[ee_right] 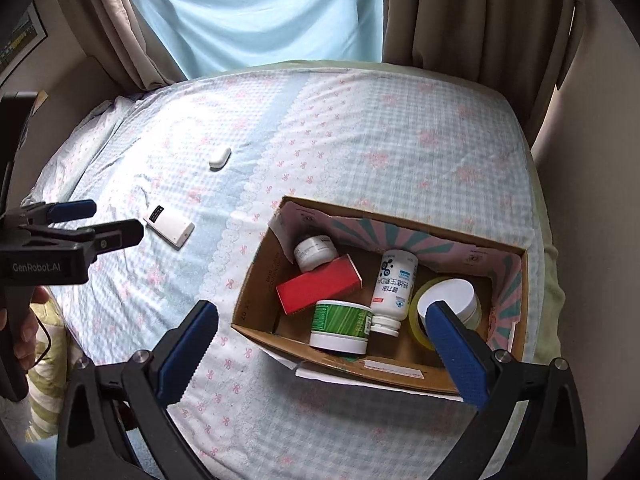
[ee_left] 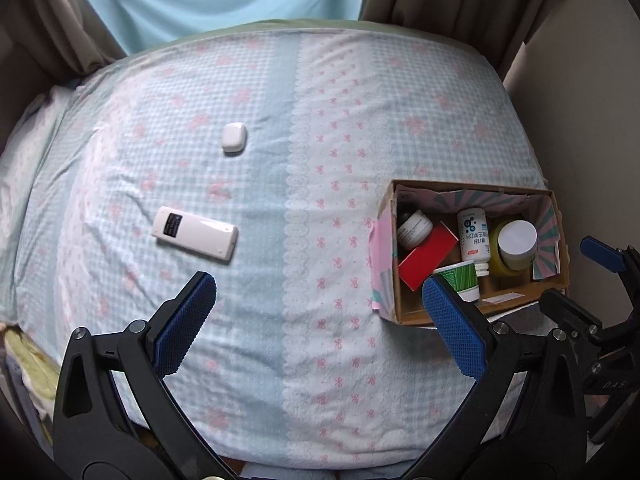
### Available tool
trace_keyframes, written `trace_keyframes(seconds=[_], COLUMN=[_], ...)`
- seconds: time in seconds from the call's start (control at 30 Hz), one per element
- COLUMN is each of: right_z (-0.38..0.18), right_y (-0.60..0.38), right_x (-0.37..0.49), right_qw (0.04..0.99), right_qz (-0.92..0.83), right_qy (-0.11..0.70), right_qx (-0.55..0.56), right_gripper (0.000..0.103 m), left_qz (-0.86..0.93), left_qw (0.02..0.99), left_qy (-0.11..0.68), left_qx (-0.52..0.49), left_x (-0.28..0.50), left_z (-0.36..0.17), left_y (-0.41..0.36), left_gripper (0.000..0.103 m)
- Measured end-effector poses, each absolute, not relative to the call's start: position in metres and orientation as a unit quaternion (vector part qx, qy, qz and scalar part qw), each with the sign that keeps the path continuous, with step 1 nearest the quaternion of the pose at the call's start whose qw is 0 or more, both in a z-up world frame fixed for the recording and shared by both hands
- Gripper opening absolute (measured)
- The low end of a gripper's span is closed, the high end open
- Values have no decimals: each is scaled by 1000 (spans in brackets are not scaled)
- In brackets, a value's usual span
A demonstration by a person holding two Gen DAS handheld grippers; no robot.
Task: Organize rigid objects
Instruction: 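Open both tools and lift them away from the cardboard box, then grasp the white remote with the left tool while the right tool grasps the earbud case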
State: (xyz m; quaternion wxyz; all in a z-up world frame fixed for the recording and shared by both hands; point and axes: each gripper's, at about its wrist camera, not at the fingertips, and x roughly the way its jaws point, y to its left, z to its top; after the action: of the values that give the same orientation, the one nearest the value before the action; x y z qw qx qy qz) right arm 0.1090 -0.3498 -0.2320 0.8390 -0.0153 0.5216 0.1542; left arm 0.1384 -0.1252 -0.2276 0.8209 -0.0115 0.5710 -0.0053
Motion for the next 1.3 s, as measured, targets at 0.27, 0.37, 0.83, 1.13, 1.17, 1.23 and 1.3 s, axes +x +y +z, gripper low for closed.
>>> trace_keyframes(seconds=[0.27,0.37,0.83,1.13,1.17,1.23,1.3], right_z=[-204,-195,-217,-309,-319,-337,-357], right_y=[-297,-271,-147,-83,-79,-68,-59], right_x=[126,139,264,352,360,374,387], right_qw=[837,832,794,747,744,739,731], right_qz=[176,195,219,180,178,174,172], right_qy=[518,518,568,638,643,651,660], right_qx=[-26,-32,5,34,34,32,25], right_gripper=[103,103,103,103,103,103,103], left_qz=[76,107,216,302,310,326,343], left_qw=[824,821,773,686,675,654,634], left_qy=[556,551,541,547,546,547,551], left_qx=[-74,-103,-253,-374,-387,-409,-421], left_x=[113,109,151,195,200,209,217], left_z=[-221,-222,-287,-393,-405,-428,-450], left_y=[-41,-12,88,117,118,122,124], left_gripper=[103,103,103,103,102,102,100])
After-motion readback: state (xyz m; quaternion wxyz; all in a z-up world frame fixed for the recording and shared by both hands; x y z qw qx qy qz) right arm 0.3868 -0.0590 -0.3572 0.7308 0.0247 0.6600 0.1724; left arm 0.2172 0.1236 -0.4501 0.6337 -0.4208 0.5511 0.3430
